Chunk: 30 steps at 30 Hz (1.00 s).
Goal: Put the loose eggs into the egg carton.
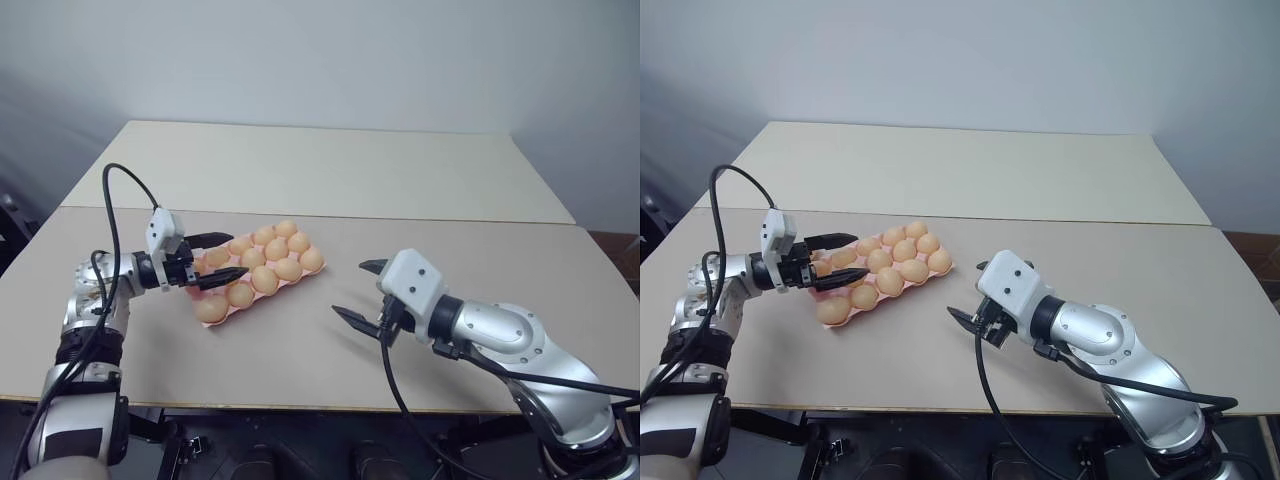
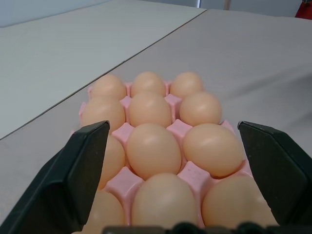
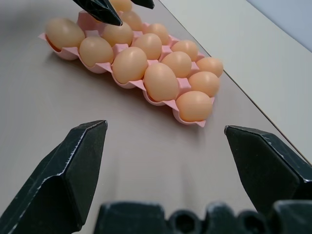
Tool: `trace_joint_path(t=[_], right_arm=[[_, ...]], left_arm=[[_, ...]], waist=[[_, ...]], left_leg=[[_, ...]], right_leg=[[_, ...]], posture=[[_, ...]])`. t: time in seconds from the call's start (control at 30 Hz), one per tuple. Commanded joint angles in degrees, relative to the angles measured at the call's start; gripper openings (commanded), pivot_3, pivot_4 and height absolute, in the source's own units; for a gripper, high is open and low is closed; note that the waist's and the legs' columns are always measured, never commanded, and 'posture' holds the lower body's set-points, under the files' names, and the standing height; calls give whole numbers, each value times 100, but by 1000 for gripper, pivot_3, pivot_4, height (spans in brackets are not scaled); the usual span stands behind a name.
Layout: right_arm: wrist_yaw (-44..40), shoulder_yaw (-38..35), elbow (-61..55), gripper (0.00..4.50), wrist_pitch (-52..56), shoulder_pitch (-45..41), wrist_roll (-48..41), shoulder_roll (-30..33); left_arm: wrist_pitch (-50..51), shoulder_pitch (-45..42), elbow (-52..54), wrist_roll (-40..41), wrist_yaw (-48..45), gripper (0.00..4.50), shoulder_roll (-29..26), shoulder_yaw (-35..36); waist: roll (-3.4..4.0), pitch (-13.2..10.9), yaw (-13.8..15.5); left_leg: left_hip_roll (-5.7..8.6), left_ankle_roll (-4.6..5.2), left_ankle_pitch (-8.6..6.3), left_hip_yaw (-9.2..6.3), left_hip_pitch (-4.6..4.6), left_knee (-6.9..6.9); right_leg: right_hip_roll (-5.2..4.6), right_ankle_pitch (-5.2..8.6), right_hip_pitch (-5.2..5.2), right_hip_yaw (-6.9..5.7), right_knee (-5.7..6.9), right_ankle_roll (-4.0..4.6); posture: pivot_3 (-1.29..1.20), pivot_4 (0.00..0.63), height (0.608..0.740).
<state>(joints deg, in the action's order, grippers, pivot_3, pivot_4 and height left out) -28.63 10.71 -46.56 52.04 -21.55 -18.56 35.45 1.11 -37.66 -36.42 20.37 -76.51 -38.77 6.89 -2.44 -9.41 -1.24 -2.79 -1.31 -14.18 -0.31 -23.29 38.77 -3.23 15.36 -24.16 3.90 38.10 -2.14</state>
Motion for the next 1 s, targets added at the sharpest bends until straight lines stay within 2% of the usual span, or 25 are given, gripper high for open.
trace_joint_path(t=[0.03,0.23,0.33,0.43,0.53,0.7,0.83,1.0], right_arm=[[-85,-57,-71,4500,-159,-117,15,69],[-353,-307,-105,4500,-204,-184,-132,237],[-798,-863,-79,4500,-160,-265,-694,368],[-1124,-1098,43,4500,-223,-210,-971,547],[-1390,-1095,168,4500,-466,-133,-962,760],[-1526,-955,375,4500,-730,-130,-926,775],[-1578,-769,516,4500,-930,-112,-754,803],[-1498,-712,601,4500,-961,-144,-706,755]], left_arm=[[-161,114,340,79,114,4434,-97,223],[21,599,878,214,252,4434,-504,635],[135,1192,1205,231,350,4434,-934,1000],[204,1626,1483,305,498,4434,-1089,1231],[309,2142,1816,403,775,4434,-1173,1641],[321,2899,2115,379,1121,4434,-1225,2132],[171,2925,1782,217,1552,4434,-1189,2212],[0,2276,979,-89,2131,4434,-1128,1962]], waist=[[0,0,4],[0,0,-32],[1,-1,-108],[1,-1,-101],[1,-1,-79],[1,-1,-97],[1,-1,-79],[1,-1,-46]], left_leg=[[0,0,0,0,0,1],[-1,0,0,-1,0,1],[-3,0,0,-1,0,-1],[-4,1,-1,-1,6,-1],[-4,1,-1,-1,8,-2],[-5,1,-2,0,3,-3],[-5,2,-2,1,9,-3],[-4,1,-2,1,4,-3]], right_leg=[[0,0,1,0,1,0],[0,0,-1,0,-1,0],[-1,0,-1,1,-1,0],[-3,0,6,-1,-1,0],[-4,1,9,-4,-2,-1],[-5,1,2,-3,-1,-1],[-5,1,6,-3,0,-1],[-5,1,4,-4,-2,-1]], posture=[[0,150,740],[0,150,740],[0,150,740],[0,150,740],[0,150,740],[0,150,740],[0,150,740],[0,150,740]])
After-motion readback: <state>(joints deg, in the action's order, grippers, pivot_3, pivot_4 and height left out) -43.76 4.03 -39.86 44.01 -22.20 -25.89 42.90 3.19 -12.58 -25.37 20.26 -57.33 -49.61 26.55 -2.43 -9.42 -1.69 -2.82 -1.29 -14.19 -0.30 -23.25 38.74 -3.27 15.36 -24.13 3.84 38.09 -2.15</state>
